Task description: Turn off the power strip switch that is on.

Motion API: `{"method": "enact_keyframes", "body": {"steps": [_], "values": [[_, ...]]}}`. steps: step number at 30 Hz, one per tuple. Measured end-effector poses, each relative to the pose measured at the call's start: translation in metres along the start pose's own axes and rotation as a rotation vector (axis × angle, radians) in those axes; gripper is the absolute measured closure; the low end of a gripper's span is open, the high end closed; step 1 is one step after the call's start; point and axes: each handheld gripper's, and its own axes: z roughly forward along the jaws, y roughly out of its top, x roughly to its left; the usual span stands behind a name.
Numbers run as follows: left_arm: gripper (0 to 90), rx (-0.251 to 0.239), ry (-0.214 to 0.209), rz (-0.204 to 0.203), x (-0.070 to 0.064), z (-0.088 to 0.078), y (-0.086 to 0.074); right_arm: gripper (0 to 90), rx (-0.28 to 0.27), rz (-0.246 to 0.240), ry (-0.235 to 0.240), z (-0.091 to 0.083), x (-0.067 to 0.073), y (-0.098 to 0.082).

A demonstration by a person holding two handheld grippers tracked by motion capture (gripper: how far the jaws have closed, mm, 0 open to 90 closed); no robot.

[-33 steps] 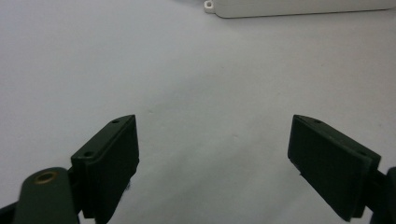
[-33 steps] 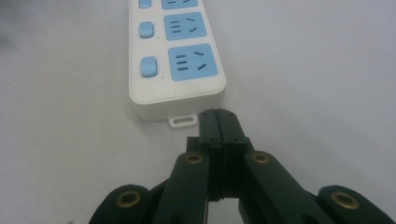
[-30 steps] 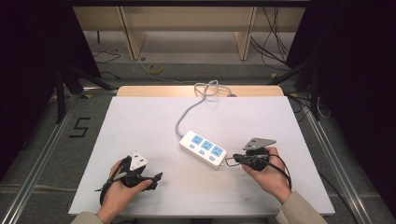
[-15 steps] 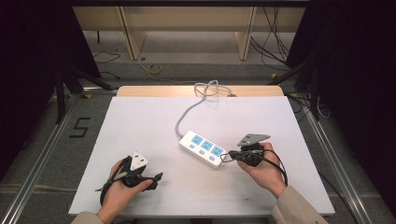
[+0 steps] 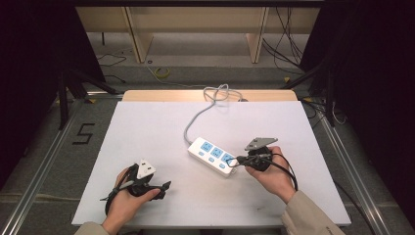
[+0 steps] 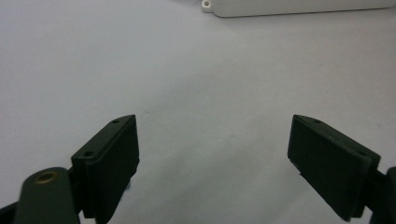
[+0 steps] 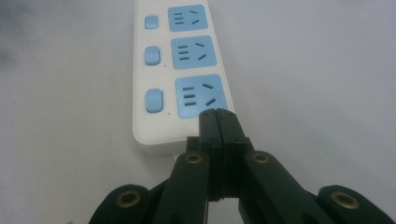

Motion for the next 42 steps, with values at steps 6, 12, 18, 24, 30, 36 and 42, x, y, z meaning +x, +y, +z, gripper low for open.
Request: {"method": "enact_keyframes", "body": {"steps": [6,12,18,24,30,36,42], "values": [[16.2,0.003,0.0,0.005,0.0,0.0,0.0,90.0,0.006,-0.011,0.0,0.002,0.0,0.009],[16.2,0.003,-0.001,0.006,0.0,0.0,0.0,90.0,0.01,-0.021,0.006,0.005,0.001,0.017],[16.2,0.003,-0.003,0.006,-0.001,0.0,0.0,90.0,0.012,-0.031,0.008,0.01,0.003,0.025],[16.3,0.004,-0.004,0.011,-0.001,0.0,0.0,90.0,0.018,-0.036,0.012,0.013,0.003,0.03],[16.3,0.002,-0.004,0.011,-0.001,0.001,0.0,90.0,0.025,-0.044,0.014,0.016,0.004,0.035],[16.3,0.006,-0.005,0.012,-0.001,0.001,0.0,90.0,0.027,-0.043,0.015,0.019,0.004,0.039],[16.3,0.006,-0.005,0.013,-0.002,0.001,0.001,90.0,0.039,-0.051,0.019,0.022,0.004,0.043]]}}
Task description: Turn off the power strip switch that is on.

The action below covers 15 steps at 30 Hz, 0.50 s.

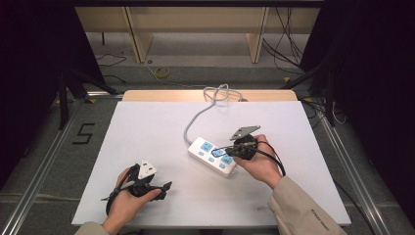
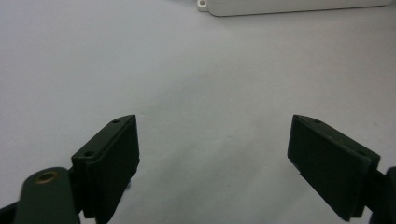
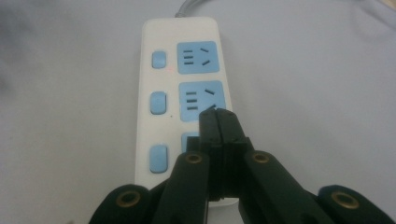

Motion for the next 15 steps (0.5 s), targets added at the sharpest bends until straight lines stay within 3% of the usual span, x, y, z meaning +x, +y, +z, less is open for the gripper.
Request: {"method": "enact_keyframes", "body": {"steps": [15], "values": [[16.3,0.002,-0.001,0.002,0.0,0.0,0.0,90.0,0.012,-0.02,0.009,0.007,0.003,0.013]]}}
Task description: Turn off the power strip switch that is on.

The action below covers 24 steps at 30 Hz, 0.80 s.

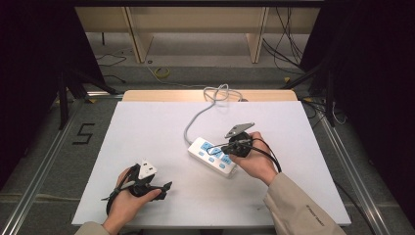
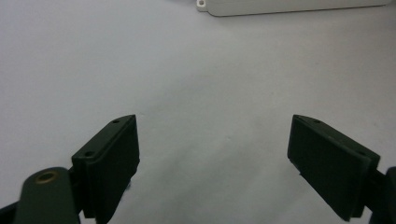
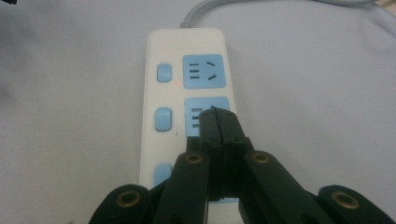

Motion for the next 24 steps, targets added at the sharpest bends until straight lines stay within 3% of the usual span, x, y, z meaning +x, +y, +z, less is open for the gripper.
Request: {"method": "enact_keyframes", "body": {"steps": [24], "values": [[16.3,-0.002,-0.001,0.007,-0.001,0.001,0.001,90.0,0.026,-0.024,0.019,0.014,0.004,0.017]]}}
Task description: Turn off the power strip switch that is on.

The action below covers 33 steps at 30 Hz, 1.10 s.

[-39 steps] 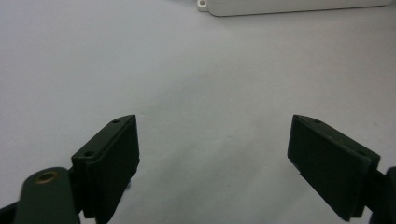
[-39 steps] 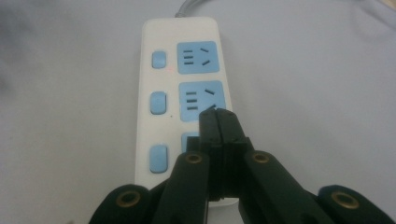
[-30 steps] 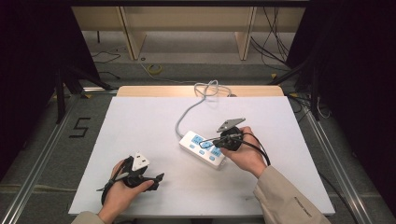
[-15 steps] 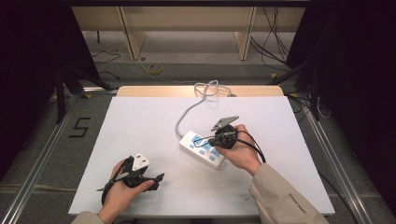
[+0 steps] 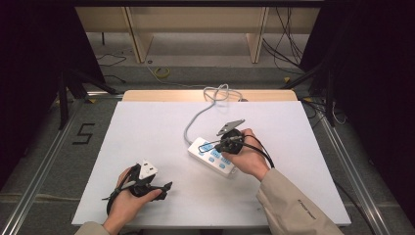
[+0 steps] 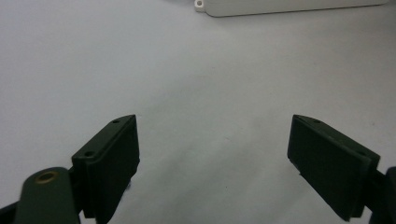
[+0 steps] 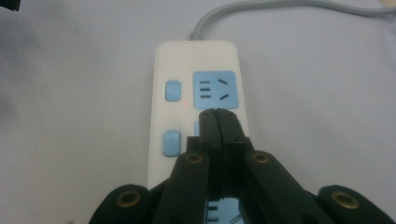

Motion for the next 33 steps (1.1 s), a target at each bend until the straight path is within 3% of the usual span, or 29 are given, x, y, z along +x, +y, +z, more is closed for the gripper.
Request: {"method": "enact_keyframes", "body": {"steps": [33], "values": [[16.5,0.0,-0.004,0.002,-0.001,0.0,0.001,90.0,0.049,-0.011,0.025,0.022,0.008,0.019]]}}
